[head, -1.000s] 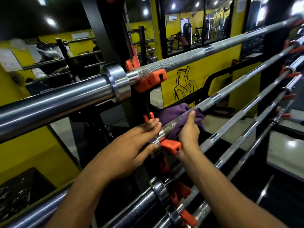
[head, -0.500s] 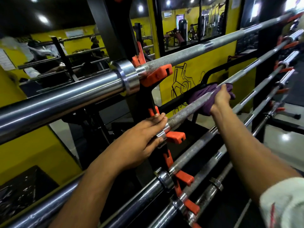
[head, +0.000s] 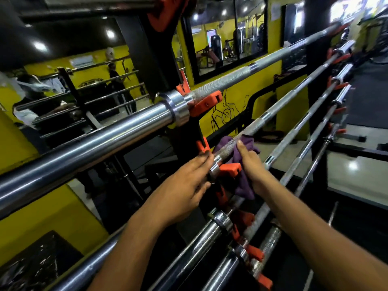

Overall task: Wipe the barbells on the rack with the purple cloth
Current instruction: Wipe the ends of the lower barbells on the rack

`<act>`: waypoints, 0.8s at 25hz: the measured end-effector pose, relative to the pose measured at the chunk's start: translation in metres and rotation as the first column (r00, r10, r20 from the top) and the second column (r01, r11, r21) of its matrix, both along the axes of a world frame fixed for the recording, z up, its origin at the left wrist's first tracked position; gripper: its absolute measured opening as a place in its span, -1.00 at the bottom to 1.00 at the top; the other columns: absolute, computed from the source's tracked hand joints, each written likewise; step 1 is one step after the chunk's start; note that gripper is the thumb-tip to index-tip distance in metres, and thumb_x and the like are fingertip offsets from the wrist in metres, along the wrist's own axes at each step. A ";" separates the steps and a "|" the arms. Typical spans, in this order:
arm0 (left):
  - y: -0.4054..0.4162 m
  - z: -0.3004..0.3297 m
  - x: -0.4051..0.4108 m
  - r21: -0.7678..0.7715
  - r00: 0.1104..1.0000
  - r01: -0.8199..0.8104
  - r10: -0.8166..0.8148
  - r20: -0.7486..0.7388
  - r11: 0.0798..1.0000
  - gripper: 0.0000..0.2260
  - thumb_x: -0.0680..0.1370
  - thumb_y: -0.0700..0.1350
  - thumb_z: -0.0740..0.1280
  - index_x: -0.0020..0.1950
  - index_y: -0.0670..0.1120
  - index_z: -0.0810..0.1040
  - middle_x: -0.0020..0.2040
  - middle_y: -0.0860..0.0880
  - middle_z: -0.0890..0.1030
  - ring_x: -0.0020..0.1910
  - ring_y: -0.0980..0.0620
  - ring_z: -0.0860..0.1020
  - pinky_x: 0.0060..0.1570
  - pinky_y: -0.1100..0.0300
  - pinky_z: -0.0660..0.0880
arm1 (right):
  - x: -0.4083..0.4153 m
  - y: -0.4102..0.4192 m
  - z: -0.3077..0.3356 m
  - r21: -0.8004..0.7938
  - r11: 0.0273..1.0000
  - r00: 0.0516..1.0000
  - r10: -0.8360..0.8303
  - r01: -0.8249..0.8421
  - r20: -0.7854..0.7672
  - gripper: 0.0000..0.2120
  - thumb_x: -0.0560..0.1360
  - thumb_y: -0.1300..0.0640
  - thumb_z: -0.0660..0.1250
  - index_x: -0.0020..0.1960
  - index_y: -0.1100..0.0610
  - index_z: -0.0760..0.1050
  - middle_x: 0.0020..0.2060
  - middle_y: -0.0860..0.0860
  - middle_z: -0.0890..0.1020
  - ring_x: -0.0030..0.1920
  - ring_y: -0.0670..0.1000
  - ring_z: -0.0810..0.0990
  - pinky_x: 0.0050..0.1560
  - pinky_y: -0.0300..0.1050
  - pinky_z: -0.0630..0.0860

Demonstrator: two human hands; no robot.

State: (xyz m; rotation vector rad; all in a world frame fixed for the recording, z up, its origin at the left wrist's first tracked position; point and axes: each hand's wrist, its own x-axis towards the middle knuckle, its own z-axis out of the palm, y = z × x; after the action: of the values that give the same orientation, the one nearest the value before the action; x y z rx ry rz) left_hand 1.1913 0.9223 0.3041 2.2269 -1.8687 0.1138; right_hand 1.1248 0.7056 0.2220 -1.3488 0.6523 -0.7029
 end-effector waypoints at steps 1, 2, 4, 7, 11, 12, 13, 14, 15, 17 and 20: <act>0.011 0.000 -0.002 0.011 1.000 0.015 -0.015 -0.008 1.000 -0.40 0.68 -0.02 0.19 0.63 0.12 -0.08 0.60 0.23 -0.12 0.52 0.38 -0.18 0.33 0.60 -0.24 | -0.012 -0.005 0.000 -0.133 0.991 0.996 0.020 -0.031 -0.083 -0.44 0.60 -0.31 0.16 0.03 0.16 0.64 -0.08 0.12 0.73 0.05 0.13 0.68 0.24 0.06 0.53; 0.025 0.001 -0.003 0.016 1.000 0.016 -0.016 -0.015 1.000 -0.39 0.69 -0.03 0.18 0.62 0.13 -0.11 0.60 0.24 -0.16 0.51 0.38 -0.21 0.35 0.58 -0.25 | -0.023 -0.008 0.003 -0.258 0.965 0.985 0.014 -0.058 -0.169 -0.47 0.62 -0.26 0.17 0.06 0.18 0.64 -0.04 0.14 0.72 0.08 0.14 0.67 0.22 0.01 0.52; 0.054 -0.002 -0.003 -0.004 0.999 0.003 -0.002 0.043 1.000 -0.36 0.67 -0.03 0.23 0.62 0.13 -0.10 0.59 0.23 -0.15 0.51 0.37 -0.19 0.42 0.52 -0.21 | -0.050 -0.001 0.021 -0.386 0.921 0.967 -0.056 -0.046 -0.250 -0.53 0.63 -0.23 0.18 0.02 0.16 0.62 -0.08 0.10 0.71 0.04 0.11 0.67 0.07 -0.06 0.53; 0.092 -0.005 0.000 -0.049 0.980 -0.039 0.048 0.192 0.998 -0.28 0.43 -0.03 0.55 0.54 -0.02 0.36 0.52 0.05 0.38 0.46 0.23 0.22 0.42 0.42 -0.01 | -0.079 0.027 0.058 -0.512 0.858 0.993 -0.093 0.045 -0.068 -0.62 0.64 -0.14 0.22 -0.11 0.15 0.56 -0.27 -0.05 0.63 -0.20 -0.10 0.59 -0.21 -0.25 0.47; 0.122 -0.002 0.006 -0.023 0.993 -0.073 0.075 0.088 0.997 -0.35 0.58 -0.04 0.39 0.60 0.15 0.18 0.57 0.25 0.14 0.50 0.30 0.15 0.34 0.57 -0.05 | -0.055 0.050 0.072 -0.865 0.380 0.920 -0.079 -0.329 -0.385 -0.71 0.64 -0.13 0.22 0.07 0.07 0.54 0.02 0.05 0.40 0.10 0.04 0.40 0.19 -0.06 0.37; 0.126 -0.002 0.008 -0.020 0.996 -0.059 0.060 0.067 0.998 -0.39 0.63 -0.03 0.30 0.60 0.20 0.08 0.57 0.31 0.02 0.51 0.35 0.06 0.31 0.61 -0.11 | -0.045 0.048 0.069 -0.835 0.358 0.872 -0.099 -0.419 -0.480 -0.67 0.63 -0.16 0.20 0.04 0.09 0.53 0.03 0.09 0.40 0.13 0.12 0.40 0.25 0.03 0.38; 0.127 -0.003 0.008 -0.023 0.997 -0.046 0.047 0.057 0.999 -0.42 0.67 -0.01 0.23 0.60 0.22 0.01 0.56 0.34 -0.06 0.49 0.40 -0.03 0.27 0.65 -0.16 | -0.036 0.048 0.070 -0.808 0.386 0.853 -0.090 -0.446 -0.514 -0.63 0.63 -0.18 0.19 0.03 0.13 0.52 0.03 0.13 0.45 0.15 0.17 0.44 0.25 0.10 0.40; 0.126 -0.002 0.007 -0.032 0.998 -0.043 0.045 0.053 0.999 -0.43 0.68 0.00 0.19 0.60 0.22 -0.02 0.55 0.35 -0.10 0.46 0.43 -0.09 0.23 0.67 -0.21 | -0.033 0.047 0.073 -0.798 0.423 0.863 -0.068 -0.429 -0.500 -0.59 0.62 -0.20 0.19 0.01 0.15 0.53 0.00 0.14 0.52 0.13 0.19 0.50 0.20 0.12 0.44; 0.124 -0.001 0.006 -0.030 0.998 -0.045 0.046 0.047 0.999 -0.44 0.69 0.00 0.17 0.60 0.22 -0.03 0.55 0.35 -0.11 0.45 0.44 -0.11 0.21 0.68 -0.23 | -0.031 0.045 0.079 -0.784 0.453 0.868 -0.043 -0.424 -0.495 -0.59 0.61 -0.20 0.21 -0.05 0.16 0.52 -0.09 0.12 0.58 0.03 0.16 0.56 0.09 0.09 0.49; 0.122 -0.001 0.003 -0.004 0.998 -0.056 0.056 0.020 0.998 -0.45 0.69 -0.01 0.17 0.61 0.21 -0.01 0.54 0.35 -0.11 0.47 0.43 -0.10 0.21 0.68 -0.20 | -0.036 0.040 0.093 -0.755 0.449 0.827 -0.060 -0.478 -0.559 -0.62 0.61 -0.15 0.27 -0.19 0.14 0.46 -0.27 0.05 0.59 -0.19 0.11 0.59 -0.17 -0.03 0.45; 0.123 0.000 0.007 0.010 0.998 -0.059 0.059 0.012 0.998 -0.45 0.69 -0.03 0.19 0.60 0.22 0.00 0.53 0.38 -0.10 0.45 0.44 -0.09 0.20 0.66 -0.16 | -0.036 0.040 0.122 -0.648 0.358 0.642 -0.152 -0.673 -0.751 -0.60 0.61 -0.13 0.29 -0.26 0.13 0.40 -0.26 0.11 0.55 -0.23 0.12 0.52 -0.26 -0.05 0.35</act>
State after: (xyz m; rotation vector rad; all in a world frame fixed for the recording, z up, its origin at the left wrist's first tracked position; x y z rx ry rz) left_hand 1.1986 1.0454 0.3037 2.2938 -1.8141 0.1282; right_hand 1.0883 0.7459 0.3440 -2.8513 0.5739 -0.0976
